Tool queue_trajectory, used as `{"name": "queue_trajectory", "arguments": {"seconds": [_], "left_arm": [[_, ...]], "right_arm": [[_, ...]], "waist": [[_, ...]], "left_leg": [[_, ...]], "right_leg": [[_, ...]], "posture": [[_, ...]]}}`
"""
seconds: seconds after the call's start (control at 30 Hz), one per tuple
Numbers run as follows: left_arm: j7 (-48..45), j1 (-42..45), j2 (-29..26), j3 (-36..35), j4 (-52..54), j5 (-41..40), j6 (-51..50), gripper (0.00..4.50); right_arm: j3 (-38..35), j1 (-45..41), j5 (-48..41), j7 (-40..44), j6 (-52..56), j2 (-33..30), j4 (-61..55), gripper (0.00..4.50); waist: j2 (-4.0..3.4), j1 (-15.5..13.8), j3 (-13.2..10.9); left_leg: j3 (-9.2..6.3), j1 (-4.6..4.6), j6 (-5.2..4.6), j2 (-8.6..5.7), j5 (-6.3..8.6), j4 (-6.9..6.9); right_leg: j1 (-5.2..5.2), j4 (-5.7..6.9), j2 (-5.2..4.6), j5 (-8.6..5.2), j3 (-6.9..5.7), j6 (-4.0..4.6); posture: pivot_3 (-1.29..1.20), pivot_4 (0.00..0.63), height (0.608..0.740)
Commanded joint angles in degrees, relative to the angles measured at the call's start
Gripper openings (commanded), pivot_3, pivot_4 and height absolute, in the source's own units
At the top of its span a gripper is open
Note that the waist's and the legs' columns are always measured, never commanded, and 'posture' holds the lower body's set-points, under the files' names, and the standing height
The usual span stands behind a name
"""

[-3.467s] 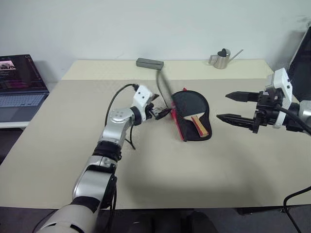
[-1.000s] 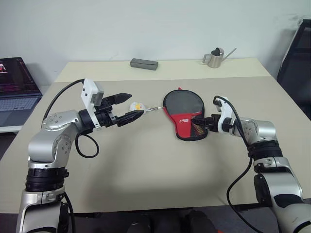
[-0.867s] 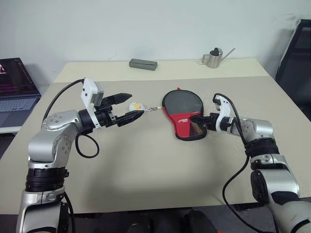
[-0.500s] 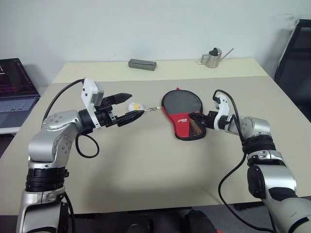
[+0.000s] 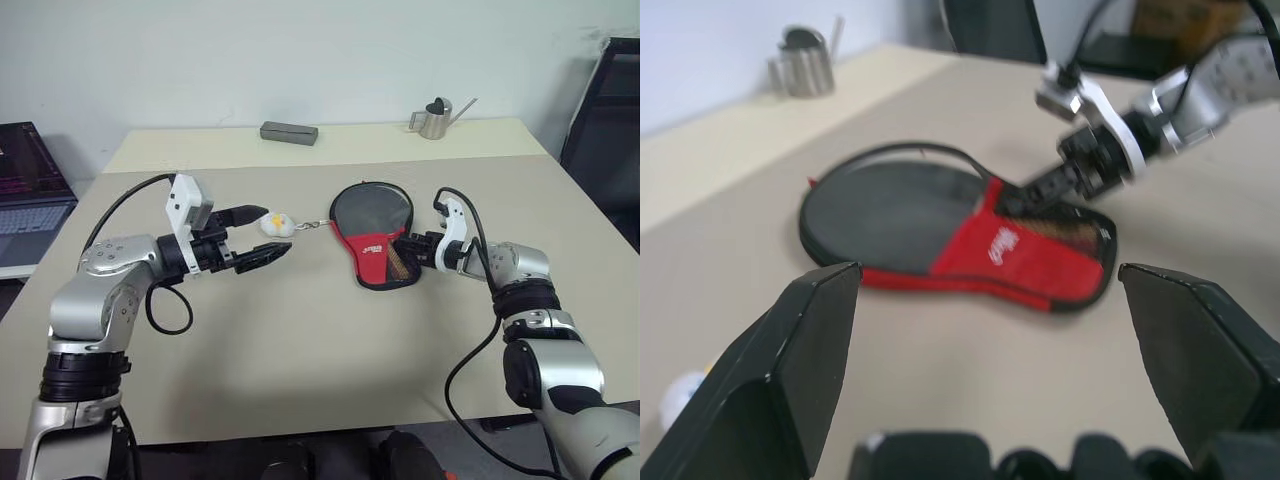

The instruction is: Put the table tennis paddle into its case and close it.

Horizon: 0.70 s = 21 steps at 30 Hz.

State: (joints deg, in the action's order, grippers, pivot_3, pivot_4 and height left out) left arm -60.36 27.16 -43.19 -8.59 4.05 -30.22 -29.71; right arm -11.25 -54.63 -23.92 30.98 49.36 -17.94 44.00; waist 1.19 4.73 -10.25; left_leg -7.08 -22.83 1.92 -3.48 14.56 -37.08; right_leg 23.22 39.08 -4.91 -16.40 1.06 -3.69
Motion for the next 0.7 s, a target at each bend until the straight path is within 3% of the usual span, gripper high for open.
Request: {"name": "queue_trajectory", "arguments": {"seconds": [0.03,0.33,0.7], "left_arm": [[-1.84,-1.18,-1.80,-0.42,1.54,0.04,1.32,4.50],[-3.63,-3.99,-3.81,-1.35,3.38,-1.43,0.10,4.50],[-9.26,-11.58,-8.71,-1.98,9.22,-4.49,-1.02,4.50]], "right_arm": [[-1.13,0.59,-0.76,-1.11,1.42,0.56,-2.25,0.04],[-3.30,2.59,-2.54,-4.80,6.10,2.96,-7.83,0.04],[-4.70,9.25,-7.02,-10.39,19.69,5.22,-25.90,0.04]], "waist": [[0.00,0.01,0.00],[-0.01,0.11,0.00],[-0.03,0.08,0.00]], "left_leg": [[0.00,0.00,0.00,0.00,0.00,0.00],[-0.01,0.00,-0.01,0.01,0.01,0.01],[-0.03,-0.01,-0.12,0.04,0.07,0.08]], "right_leg": [[0.00,-0.01,0.00,0.00,0.00,0.00],[0.00,0.00,0.00,0.00,0.00,0.00],[0.05,-0.02,0.01,-0.01,0.01,0.01]], "posture": [[0.00,0.150,0.740],[0.00,0.150,0.740],[0.00,0.150,0.740]]}}
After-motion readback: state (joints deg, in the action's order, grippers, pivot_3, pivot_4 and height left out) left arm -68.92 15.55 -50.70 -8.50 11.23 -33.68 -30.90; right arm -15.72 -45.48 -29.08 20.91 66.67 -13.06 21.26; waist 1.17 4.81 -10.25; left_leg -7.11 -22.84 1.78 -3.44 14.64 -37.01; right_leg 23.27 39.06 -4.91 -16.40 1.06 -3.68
